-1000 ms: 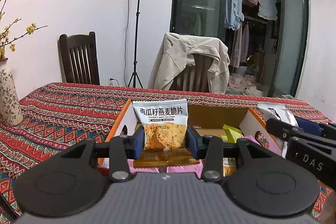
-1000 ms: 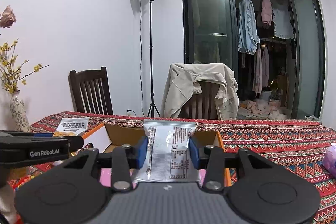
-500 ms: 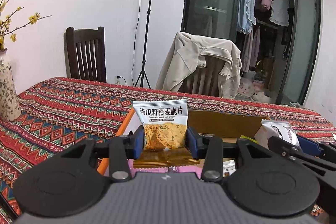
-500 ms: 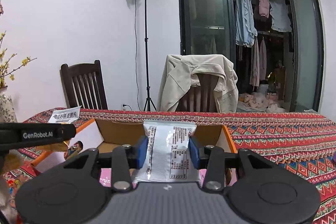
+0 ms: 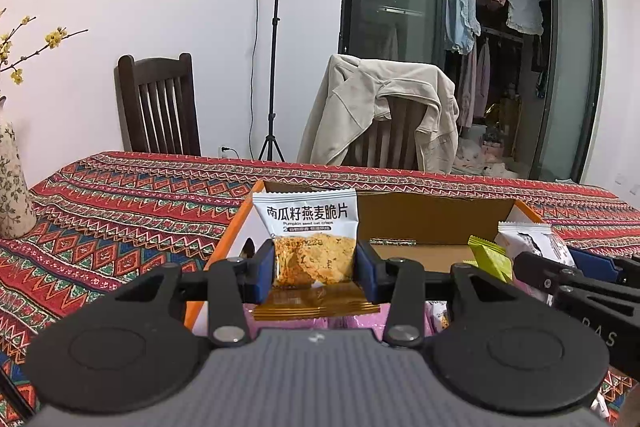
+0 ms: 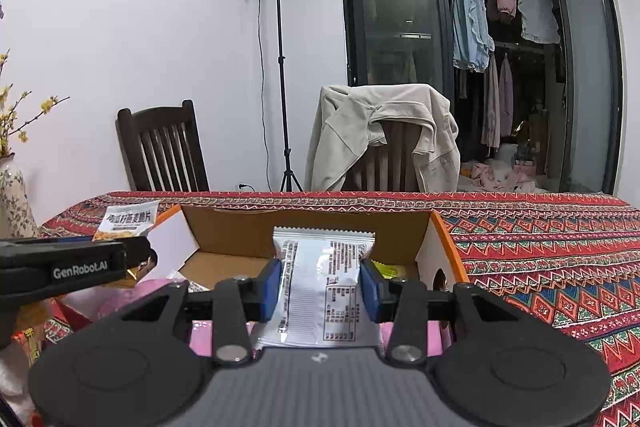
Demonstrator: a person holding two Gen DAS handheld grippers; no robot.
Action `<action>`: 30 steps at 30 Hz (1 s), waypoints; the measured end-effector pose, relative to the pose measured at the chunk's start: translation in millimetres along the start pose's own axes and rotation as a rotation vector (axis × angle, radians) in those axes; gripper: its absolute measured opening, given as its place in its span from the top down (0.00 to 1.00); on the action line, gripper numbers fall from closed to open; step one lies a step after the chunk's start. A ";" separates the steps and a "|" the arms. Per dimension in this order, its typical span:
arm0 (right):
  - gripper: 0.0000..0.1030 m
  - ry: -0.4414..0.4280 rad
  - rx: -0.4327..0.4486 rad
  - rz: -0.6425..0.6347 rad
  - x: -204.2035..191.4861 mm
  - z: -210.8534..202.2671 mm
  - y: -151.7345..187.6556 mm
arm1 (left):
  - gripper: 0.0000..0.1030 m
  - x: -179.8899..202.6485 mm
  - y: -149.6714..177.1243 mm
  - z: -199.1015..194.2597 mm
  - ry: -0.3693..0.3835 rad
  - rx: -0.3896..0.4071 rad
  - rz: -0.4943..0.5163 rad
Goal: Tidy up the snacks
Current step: 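Carry both held packets over the box and open both grippers inside it, then move both grippers back from the box to the snack pile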
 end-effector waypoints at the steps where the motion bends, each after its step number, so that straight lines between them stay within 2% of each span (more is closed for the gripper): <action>1: 0.60 0.000 -0.001 0.000 0.0 0.1 0.5 | 0.57 -0.1 0.5 -0.1 0.001 -0.001 -0.002; 3: 0.58 -0.001 -0.003 0.002 0.7 0.2 1.4 | 0.56 -2.3 0.6 -0.5 0.001 0.000 -0.011; 5: 0.56 0.001 -0.009 0.012 2.4 0.8 -0.4 | 0.48 -5.3 0.6 -1.6 0.003 0.006 -0.020; 7: 0.42 0.005 -0.011 0.027 5.5 0.3 -0.4 | 0.29 -7.9 -0.9 -3.3 0.005 0.015 -0.033; 9: 0.16 0.007 -0.004 0.044 8.5 -0.5 -0.6 | 0.16 -10.2 -1.3 -6.7 0.005 0.033 -0.045; 11: 0.07 -0.003 0.003 0.055 11.1 -1.9 0.0 | 0.00 -10.6 -1.7 -10.2 0.003 0.055 -0.052; 14: 0.00 -0.001 0.005 0.061 12.3 -1.7 1.9 | 0.00 -10.9 -1.5 -13.4 0.000 0.078 -0.064; 30: 0.00 0.021 0.007 0.054 11.8 -3.6 5.9 | 0.00 -11.1 -1.3 -17.7 -0.001 0.077 -0.075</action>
Point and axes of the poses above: each gripper's, at about its wrist camera, not at the fingertips, and z roughly the way its jaws point, x to its right, y to its underside, the point moved 6 cm from there along z, roughly the way its jaws point, and after that the axes turned 11 degrees about -x, right-handed, at the moved point
